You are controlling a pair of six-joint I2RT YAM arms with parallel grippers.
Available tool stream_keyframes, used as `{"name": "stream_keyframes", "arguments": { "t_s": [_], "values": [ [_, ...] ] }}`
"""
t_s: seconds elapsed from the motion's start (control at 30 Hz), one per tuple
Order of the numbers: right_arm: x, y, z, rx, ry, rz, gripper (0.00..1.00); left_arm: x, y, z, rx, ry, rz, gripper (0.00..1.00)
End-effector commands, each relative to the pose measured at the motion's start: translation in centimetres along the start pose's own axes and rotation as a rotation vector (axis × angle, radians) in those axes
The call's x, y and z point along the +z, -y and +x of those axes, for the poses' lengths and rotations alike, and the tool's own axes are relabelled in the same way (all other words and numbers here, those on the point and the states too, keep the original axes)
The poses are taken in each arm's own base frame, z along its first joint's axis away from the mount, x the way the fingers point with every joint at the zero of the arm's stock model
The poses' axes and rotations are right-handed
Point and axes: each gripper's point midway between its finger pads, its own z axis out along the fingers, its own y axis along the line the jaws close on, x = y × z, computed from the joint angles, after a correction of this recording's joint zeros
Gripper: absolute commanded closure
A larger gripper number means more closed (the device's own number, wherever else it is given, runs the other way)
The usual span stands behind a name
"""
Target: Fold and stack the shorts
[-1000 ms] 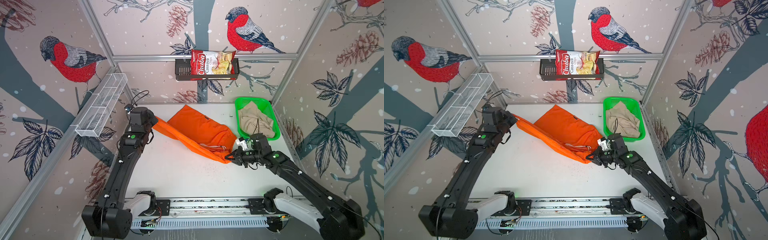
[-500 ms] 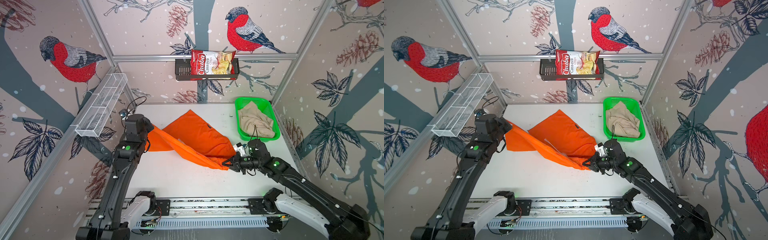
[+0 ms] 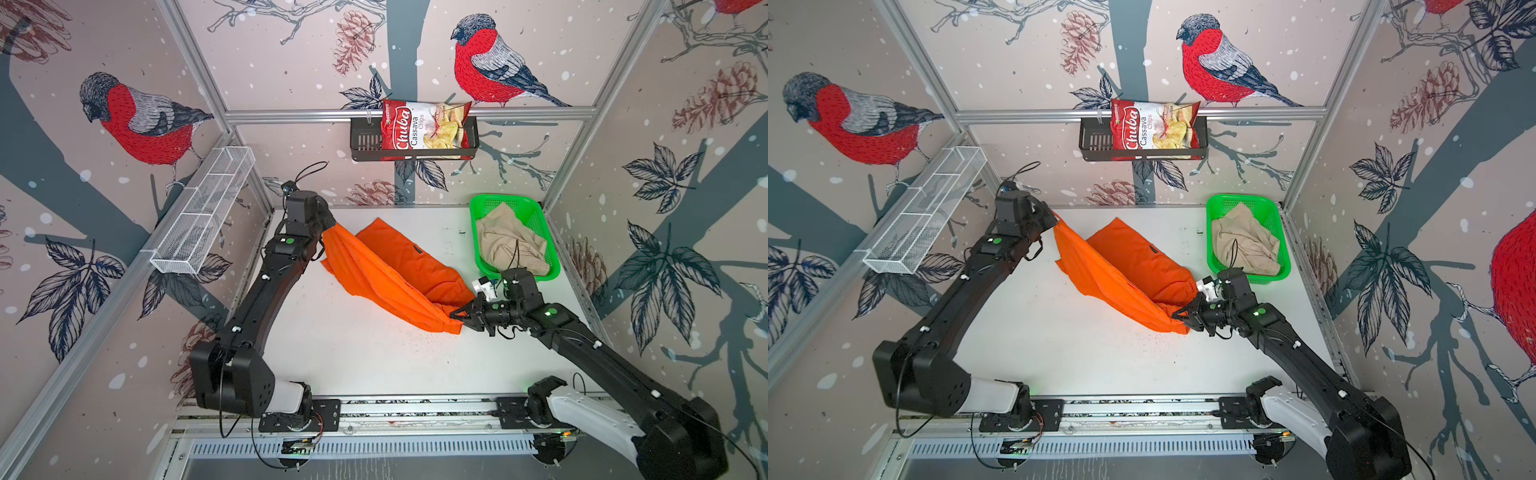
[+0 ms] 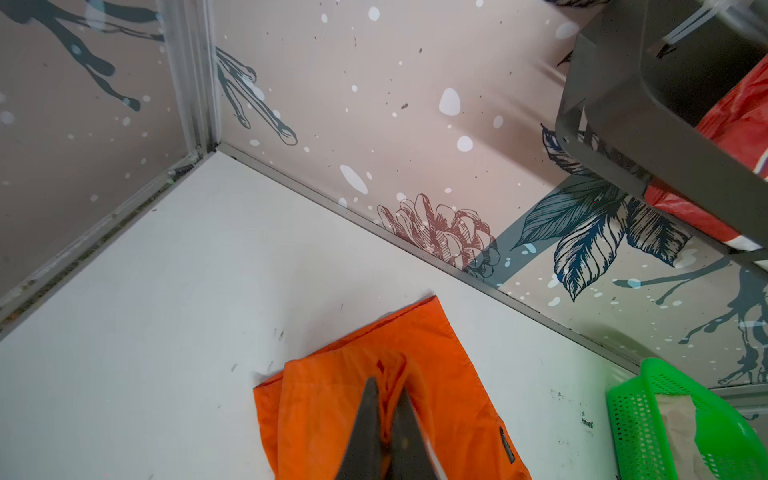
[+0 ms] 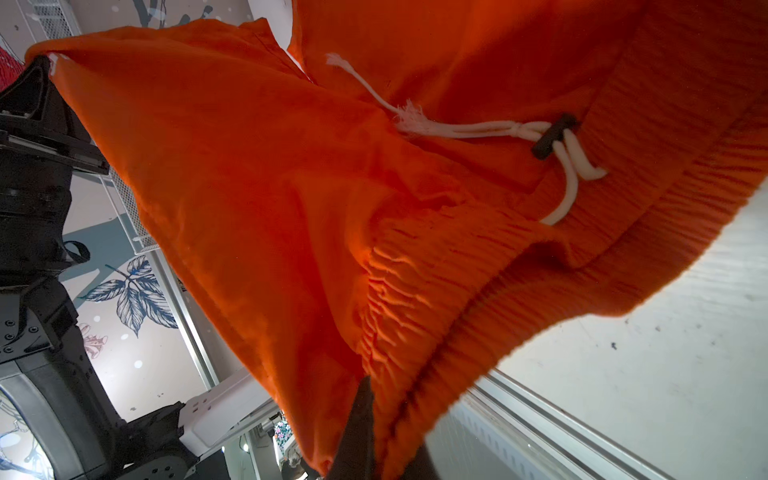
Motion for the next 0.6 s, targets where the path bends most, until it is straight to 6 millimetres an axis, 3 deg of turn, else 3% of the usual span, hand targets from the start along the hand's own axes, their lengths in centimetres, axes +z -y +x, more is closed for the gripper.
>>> {"name": "stream_keyframes", "arguments": {
  "t_s": [0.0,0.2,0.57],
  "values": [
    [-0.1,0.8,0.2,-0.01,-0.039,0.016,1.0,1.2,1.6,-2.5,0.018,0.109,0.026,1.0],
    [0.0,1.3,-1.0,0.003,-0.053,0.033,1.0,3.5,1.8,-2.2,0.025,0.087,-0.025,1.0],
    [0.5,1.2,-1.7,0.008,-0.082,0.043,1.0,2.1,-0.6,-2.4,0.059,0.126,-0.133,1.0]
  ]
}}
